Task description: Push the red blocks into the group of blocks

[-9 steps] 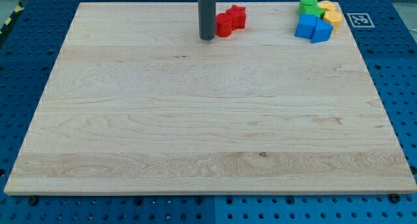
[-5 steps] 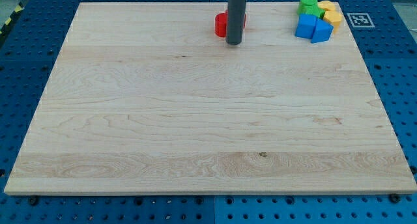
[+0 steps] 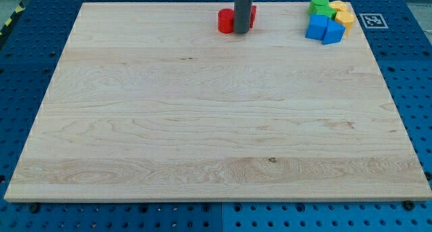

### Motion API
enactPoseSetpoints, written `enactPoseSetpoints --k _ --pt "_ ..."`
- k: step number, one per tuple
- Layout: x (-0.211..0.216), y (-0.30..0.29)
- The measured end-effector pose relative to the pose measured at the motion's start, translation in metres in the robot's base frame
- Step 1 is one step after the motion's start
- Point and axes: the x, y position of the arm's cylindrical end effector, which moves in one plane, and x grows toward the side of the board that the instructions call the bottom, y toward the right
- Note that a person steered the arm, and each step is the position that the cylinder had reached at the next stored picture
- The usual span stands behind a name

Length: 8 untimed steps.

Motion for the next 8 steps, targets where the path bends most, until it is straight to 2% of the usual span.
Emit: enactPoseSetpoints --k 2,3,4,5,8 --pt "0.022 -0.018" --pt "0.021 -0.055" --pt "0.003 -0.078" --pt "-0.002 -0.074" --pt "-0.039 -0.006"
